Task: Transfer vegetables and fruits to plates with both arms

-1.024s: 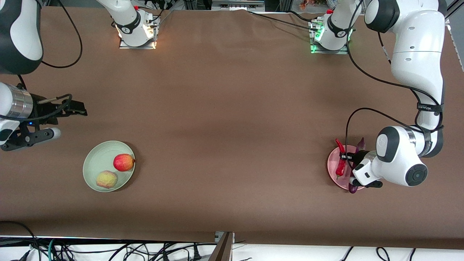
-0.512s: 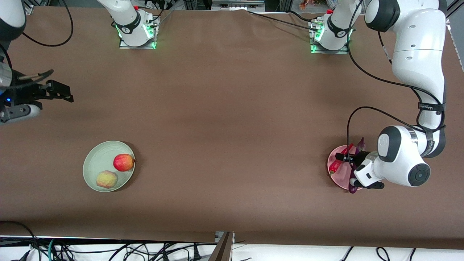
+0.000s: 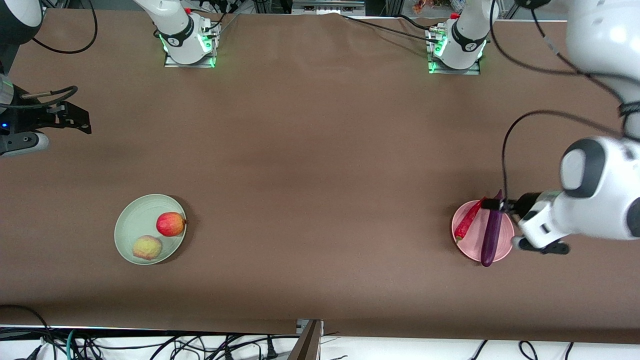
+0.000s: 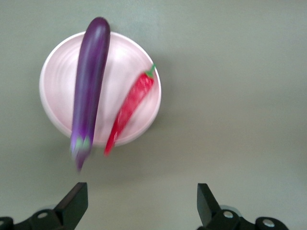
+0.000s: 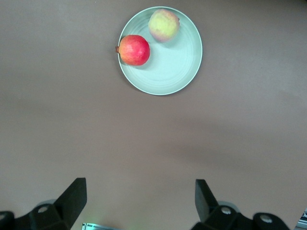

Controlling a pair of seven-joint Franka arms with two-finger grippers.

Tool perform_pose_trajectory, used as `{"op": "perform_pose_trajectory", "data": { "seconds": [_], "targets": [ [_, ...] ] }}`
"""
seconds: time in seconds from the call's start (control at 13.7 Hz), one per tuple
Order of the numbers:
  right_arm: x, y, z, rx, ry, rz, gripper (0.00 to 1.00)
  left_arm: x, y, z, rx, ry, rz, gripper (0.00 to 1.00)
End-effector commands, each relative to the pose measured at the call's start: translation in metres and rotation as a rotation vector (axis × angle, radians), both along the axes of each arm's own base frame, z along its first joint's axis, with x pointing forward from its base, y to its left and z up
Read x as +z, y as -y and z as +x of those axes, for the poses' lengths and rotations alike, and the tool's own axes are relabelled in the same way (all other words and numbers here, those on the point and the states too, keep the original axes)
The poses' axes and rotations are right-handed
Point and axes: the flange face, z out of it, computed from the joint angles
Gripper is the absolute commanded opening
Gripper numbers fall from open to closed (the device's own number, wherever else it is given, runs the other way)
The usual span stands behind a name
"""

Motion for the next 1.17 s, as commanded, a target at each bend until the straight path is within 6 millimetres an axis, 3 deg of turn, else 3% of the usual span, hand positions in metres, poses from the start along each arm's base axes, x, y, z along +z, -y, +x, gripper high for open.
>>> {"op": "perform_pose_trajectory", "data": {
  "seconds": [0.0, 0.15, 0.29, 0.51, 0.8, 1.1],
  "targets": [
    [0.002, -0.008, -0.008, -0.011, -0.002, -0.002, 1.00, 0.104, -0.003, -0.053, 0.008, 0.018, 0.049, 1.00],
    [0.000, -0.008, -0.007, -0.031, -0.004, -0.004, 1.00, 0.172, -0.004, -0.097, 0.055, 0.025, 0.103, 1.00],
    [-0.002, -0.007, -0.004, -0.019, -0.003, -0.005, 1.00, 0.191, -0.008, -0.137, 0.088, 0.029, 0.136, 1.00],
    [-0.003, -0.004, 0.001, -0.022, -0.005, -0.006, 1.00, 0.165, -0.010, -0.172, 0.097, 0.099, 0.191, 1.00],
    [-0.003, -0.004, 0.001, -0.024, -0.005, -0.003, 1.00, 0.140, -0.014, -0.159, 0.119, 0.122, 0.191, 1.00],
    [-0.004, -0.004, 0.000, -0.024, -0.008, -0.002, 1.00, 0.146, -0.019, -0.154, 0.127, 0.134, 0.187, 1.00]
  ]
}}
